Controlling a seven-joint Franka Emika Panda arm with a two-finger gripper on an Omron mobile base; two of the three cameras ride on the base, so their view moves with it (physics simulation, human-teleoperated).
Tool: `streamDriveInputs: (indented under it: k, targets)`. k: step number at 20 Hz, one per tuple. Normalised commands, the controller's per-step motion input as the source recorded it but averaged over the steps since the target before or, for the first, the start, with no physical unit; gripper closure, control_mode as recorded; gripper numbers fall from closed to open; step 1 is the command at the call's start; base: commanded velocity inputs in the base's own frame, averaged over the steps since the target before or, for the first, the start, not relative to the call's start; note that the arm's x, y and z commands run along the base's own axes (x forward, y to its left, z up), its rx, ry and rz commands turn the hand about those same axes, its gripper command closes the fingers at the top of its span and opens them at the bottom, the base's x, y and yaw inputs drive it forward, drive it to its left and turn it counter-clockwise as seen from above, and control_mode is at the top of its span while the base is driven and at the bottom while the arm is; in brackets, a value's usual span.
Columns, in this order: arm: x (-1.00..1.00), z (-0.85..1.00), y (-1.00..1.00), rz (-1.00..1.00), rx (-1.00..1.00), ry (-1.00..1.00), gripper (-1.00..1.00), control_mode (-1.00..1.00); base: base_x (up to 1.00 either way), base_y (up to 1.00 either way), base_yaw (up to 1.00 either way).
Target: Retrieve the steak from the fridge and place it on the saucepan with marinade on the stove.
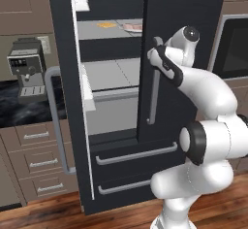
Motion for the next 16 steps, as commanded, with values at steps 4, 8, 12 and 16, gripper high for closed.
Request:
streamDriveInputs:
  k: [4,8,12,16]
  targets:
    - [0.09,-0.04,0.12,0.00,0.00,0.00,-1.00,-1.00,0.00,0.00,0.00]
    - [0.16,0.00,0.05,0.00,0.00,0.00,-1.00,-1.00,0.00,0.00,0.00]
    - [0.18,-0.01,0.04,0.00,0.01,0.00,-1.00,-1.00,0.00,0.00,0.00]
    - [0.20,-0.03,0.00,0.00,0.00,0.00,-1.00,-1.00,0.00,0.00,0.00]
